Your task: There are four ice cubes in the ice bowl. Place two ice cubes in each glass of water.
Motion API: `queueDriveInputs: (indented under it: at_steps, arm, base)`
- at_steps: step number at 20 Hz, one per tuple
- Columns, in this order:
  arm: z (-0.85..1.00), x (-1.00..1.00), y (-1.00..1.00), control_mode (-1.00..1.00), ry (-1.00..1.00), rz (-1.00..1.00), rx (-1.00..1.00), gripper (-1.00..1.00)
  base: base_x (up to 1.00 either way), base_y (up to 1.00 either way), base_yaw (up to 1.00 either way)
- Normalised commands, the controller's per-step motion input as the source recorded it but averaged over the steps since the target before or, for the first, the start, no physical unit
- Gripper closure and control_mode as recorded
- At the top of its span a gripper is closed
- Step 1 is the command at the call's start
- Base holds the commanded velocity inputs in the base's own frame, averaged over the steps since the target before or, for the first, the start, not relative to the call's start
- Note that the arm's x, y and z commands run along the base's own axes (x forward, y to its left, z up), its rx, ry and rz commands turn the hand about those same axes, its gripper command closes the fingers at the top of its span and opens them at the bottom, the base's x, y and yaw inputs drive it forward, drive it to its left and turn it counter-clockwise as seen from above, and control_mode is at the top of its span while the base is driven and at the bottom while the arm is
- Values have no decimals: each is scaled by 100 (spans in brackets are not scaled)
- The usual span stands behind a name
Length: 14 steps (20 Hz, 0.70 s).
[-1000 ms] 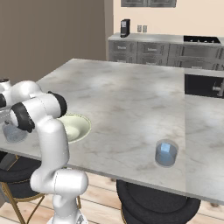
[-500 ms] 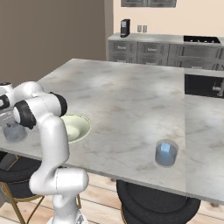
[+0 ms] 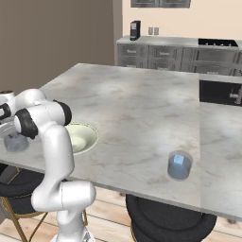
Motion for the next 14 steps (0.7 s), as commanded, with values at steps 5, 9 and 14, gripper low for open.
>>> queueDriveInputs:
  at_steps: [5, 9, 14]
  arm:
    - [0, 0, 0, -100, 0, 0, 0, -100]
    - [0, 0, 1, -100, 0, 0, 0, -100]
    - [0, -7, 7, -100, 0, -1, 0, 100]
  base:
    - [0, 0, 0]
    - [0, 0, 0]
    - [0, 0, 0]
